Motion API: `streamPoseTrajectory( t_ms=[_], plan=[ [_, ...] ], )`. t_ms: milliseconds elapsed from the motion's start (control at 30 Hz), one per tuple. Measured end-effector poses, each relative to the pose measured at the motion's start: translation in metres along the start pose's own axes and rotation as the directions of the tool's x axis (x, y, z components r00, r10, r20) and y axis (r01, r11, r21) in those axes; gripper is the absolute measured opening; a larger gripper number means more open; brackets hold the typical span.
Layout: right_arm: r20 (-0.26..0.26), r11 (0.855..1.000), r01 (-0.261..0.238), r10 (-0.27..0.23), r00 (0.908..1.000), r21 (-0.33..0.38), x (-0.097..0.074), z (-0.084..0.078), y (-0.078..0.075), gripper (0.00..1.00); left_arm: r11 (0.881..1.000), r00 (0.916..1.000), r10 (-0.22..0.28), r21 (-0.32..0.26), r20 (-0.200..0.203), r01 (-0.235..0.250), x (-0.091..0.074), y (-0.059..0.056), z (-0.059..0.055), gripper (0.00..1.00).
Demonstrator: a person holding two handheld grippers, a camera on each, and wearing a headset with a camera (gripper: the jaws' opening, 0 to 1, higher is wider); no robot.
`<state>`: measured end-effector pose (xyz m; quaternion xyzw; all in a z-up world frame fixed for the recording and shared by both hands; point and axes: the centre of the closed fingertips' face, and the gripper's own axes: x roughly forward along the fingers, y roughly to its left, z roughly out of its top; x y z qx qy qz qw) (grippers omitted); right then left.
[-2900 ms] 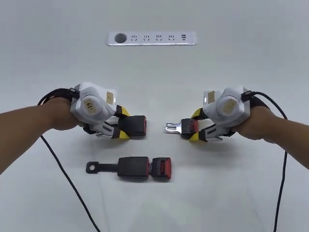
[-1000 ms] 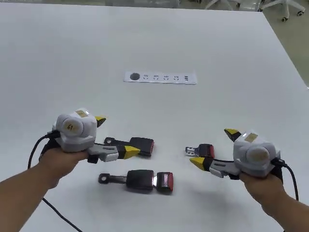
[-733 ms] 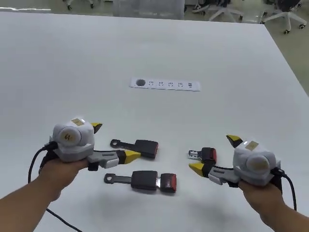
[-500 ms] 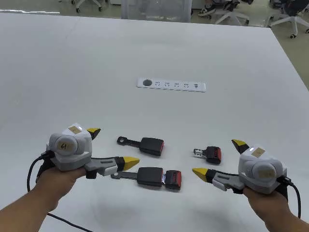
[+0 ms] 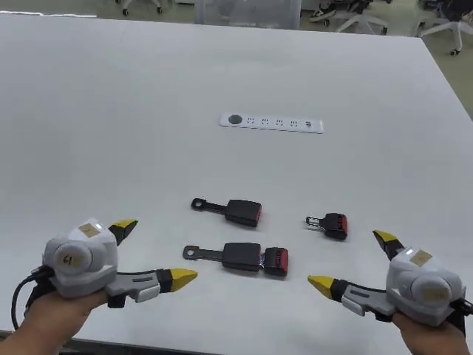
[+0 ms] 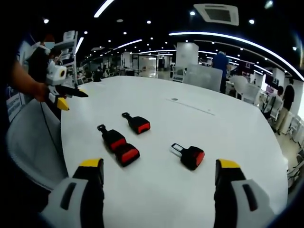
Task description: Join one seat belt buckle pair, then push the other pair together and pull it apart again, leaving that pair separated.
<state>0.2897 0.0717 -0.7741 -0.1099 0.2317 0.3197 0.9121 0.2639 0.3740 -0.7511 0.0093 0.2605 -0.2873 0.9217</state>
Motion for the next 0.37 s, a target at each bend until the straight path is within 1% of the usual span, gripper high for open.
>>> streamPoseTrajectory(
  t_ms=[67,167,233,333,367],
  plan=[
    [-0.004,1.000,0.005,-0.005,1.0000,-0.001,-0.004,-0.002,-0.001,0.99,1.000,1.0000,-0.002,-0.006,0.002,0.002,-0.006,-0.001,-0.002,1.00],
    [0.007,1.000,0.016,-0.016,0.9998,0.008,-0.009,0.000,-0.003,0.99,1.000,0.9999,-0.007,-0.021,0.008,0.007,-0.012,-0.001,-0.003,1.00],
    [0.016,1.000,0.023,-0.023,0.9996,0.016,-0.011,0.003,-0.005,1.00,0.999,0.9997,-0.020,-0.034,0.016,0.020,-0.014,-0.003,-0.001,1.00],
    [0.033,0.999,0.027,-0.028,0.9991,0.025,-0.014,0.008,-0.007,1.00,0.999,0.9994,-0.027,-0.023,0.019,0.028,-0.015,-0.004,0.003,1.00],
    [0.044,0.999,0.017,-0.019,0.9989,0.034,-0.015,0.011,-0.005,1.00,0.999,0.9991,-0.032,-0.027,0.026,0.033,-0.015,-0.004,0.006,1.00]
  ],
)
